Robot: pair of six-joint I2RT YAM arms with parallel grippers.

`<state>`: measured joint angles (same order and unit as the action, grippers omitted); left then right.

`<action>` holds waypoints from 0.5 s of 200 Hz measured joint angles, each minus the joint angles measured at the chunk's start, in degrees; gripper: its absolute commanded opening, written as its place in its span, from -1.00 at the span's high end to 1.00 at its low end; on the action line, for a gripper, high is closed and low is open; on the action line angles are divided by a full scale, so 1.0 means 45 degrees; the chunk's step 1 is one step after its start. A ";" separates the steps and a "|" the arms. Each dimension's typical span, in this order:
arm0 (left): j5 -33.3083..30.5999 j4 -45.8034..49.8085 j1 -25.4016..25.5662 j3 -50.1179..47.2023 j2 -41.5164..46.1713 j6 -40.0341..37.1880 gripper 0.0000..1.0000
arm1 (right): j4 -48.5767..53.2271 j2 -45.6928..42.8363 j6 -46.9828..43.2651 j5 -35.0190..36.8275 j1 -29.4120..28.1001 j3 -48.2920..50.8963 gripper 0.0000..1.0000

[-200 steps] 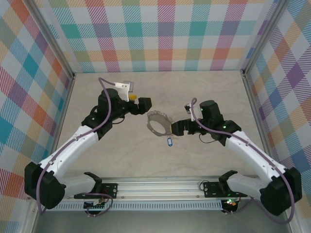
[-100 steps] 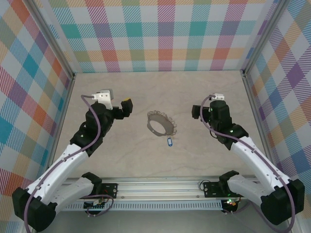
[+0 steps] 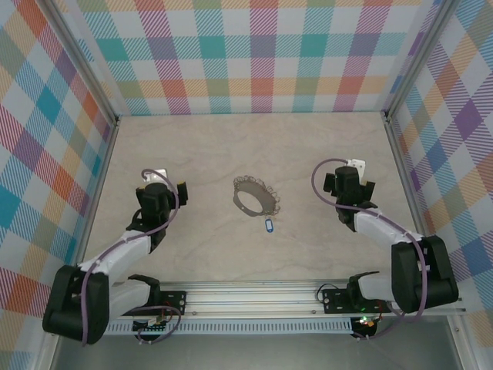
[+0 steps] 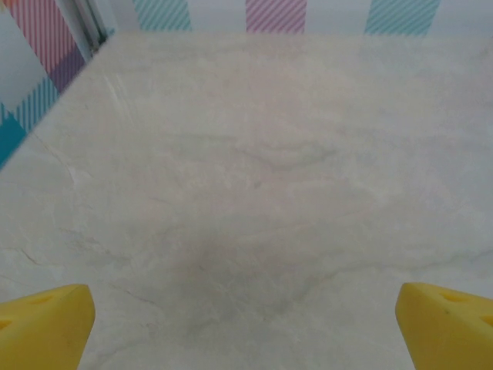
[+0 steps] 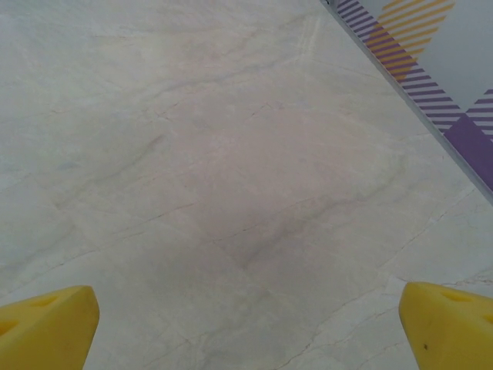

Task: Put the keys on the keyring

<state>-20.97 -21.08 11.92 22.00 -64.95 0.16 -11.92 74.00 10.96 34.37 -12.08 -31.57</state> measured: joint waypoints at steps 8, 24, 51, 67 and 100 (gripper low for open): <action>0.0112 -0.0685 -0.0160 -0.0306 -0.0563 -0.0029 -1.00 | -0.0641 0.0102 -0.0199 -0.0121 0.0107 0.0257 -0.99; 0.0267 -0.1977 -0.0384 -0.0704 -0.1744 -0.0053 -1.00 | -0.1739 0.0393 -0.0520 -0.0389 0.0325 0.0656 -0.99; 0.0860 -0.3517 -0.0534 -0.0714 -0.3191 -0.0330 -1.00 | -0.3915 0.1054 -0.1292 -0.1229 0.0539 0.1613 -0.99; 0.1239 -0.4517 -0.0656 -0.0719 -0.3677 -0.0432 -1.00 | -0.5377 0.1311 -0.1753 -0.1821 0.0656 0.2244 -0.99; 0.1831 -0.6280 -0.1078 -0.0767 -0.4527 -0.0432 -1.00 | -0.7995 0.2249 -0.2220 -0.3123 0.1054 0.3245 -0.99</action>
<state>-12.73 -49.34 7.07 18.55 -85.32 -1.78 -47.90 84.12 0.97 20.32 -7.33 -16.97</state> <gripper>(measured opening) 0.997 0.996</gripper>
